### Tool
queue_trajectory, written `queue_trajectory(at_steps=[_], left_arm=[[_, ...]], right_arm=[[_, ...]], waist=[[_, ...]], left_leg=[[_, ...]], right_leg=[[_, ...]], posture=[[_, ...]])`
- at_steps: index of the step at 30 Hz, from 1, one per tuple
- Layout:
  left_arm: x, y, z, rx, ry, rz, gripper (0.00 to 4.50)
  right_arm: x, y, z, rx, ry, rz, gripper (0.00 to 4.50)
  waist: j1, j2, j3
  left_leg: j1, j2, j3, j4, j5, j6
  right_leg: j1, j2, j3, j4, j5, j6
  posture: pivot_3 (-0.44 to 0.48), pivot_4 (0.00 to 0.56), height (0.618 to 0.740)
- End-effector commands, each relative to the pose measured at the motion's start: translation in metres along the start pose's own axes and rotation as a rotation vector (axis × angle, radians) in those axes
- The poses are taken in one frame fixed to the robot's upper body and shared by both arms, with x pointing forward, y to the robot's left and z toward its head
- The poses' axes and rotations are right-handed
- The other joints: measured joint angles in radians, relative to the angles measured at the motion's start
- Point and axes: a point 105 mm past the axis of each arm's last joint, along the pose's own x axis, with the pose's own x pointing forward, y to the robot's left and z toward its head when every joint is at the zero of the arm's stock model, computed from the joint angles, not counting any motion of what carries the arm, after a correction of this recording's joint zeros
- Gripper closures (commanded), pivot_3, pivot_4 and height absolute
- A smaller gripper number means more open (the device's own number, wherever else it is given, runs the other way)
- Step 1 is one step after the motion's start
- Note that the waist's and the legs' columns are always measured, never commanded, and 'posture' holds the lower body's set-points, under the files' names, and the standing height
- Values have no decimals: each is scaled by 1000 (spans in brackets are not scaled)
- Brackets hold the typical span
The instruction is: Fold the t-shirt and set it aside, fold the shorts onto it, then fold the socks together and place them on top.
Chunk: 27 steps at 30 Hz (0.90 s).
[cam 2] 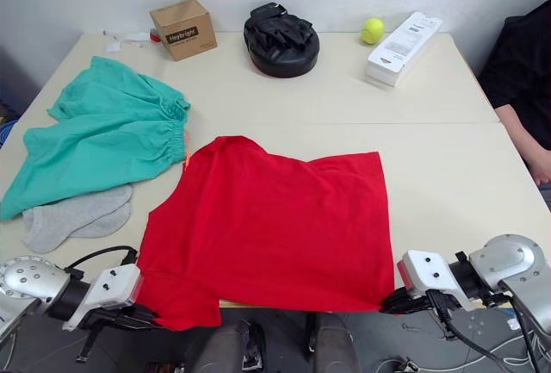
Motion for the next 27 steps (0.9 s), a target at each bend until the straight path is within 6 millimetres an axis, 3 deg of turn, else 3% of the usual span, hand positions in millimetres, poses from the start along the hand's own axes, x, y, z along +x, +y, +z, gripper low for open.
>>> queue_trajectory(at_steps=[1, 8, 14, 18, 20, 23, 24, 26, 27], left_arm=[[-8, -11, 6, -8, 4, -53, 4500], [-18, -13, 14, -27, -17, -56, 4500], [-26, 1, 22, -25, -41, -26, 4500], [-41, 28, 40, -8, -104, 44, 4500], [-52, 54, 54, 26, -162, 143, 4500], [-81, 113, 92, 117, -271, 412, 4500], [-87, 124, 100, 134, -290, 463, 4500], [-152, 170, 160, 298, -487, 895, 4500], [-190, 178, 190, 382, -594, 1099, 4500]], right_arm=[[-5, 0, 12, -19, -38, -3, 4469], [-16, 8, 26, 14, -75, 50, 4469], [-26, -10, 27, 11, -80, -11, 4469], [-39, -34, 35, -1, -110, -81, 4469], [-51, -60, 42, -22, -125, -185, 4469], [-80, -114, 54, -104, -126, -463, 4469], [-86, -125, 57, -125, -125, -516, 4469], [-134, -166, 84, -244, -173, -876, 4469], [-161, -179, 100, -311, -217, -1052, 4469]], waist=[[0, 0, 0], [0, 0, 0], [0, 0, 0], [0, 0, 0], [0, 0, 1], [1, 0, 1], [1, 0, 1], [2, -1, 2], [5, -4, 4]], left_leg=[[0, 0, 0, 0, 0, 1], [0, 0, 0, 0, 0, 1], [0, 0, 0, 1, -1, 1], [-1, 0, 0, 2, 0, 0], [-2, 0, 0, 3, 0, 0], [-2, -1, 1, 5, 1, 1], [-2, -1, 1, 5, 2, 0], [-3, -2, 2, 5, 2, 0], [-3, -3, 3, 6, 4, 0]], right_leg=[[0, 0, 0, 0, 0, 0], [0, 0, 0, 0, 0, 0], [0, 0, 0, 0, 0, 0], [-1, 0, 0, 0, 0, 0], [-1, 1, 0, 1, 0, 0], [0, 1, 0, 2, 1, 2], [0, 1, 0, 3, 1, 2], [-2, 1, 0, 3, 2, 3], [-1, 1, 0, 5, 2, 3]], posture=[[0, 150, 740], [0, 150, 740], [0, 150, 740], [0, 150, 740], [0, 150, 740], [0, 150, 740], [0, 150, 740], [0, 150, 740], [0, 150, 740]])
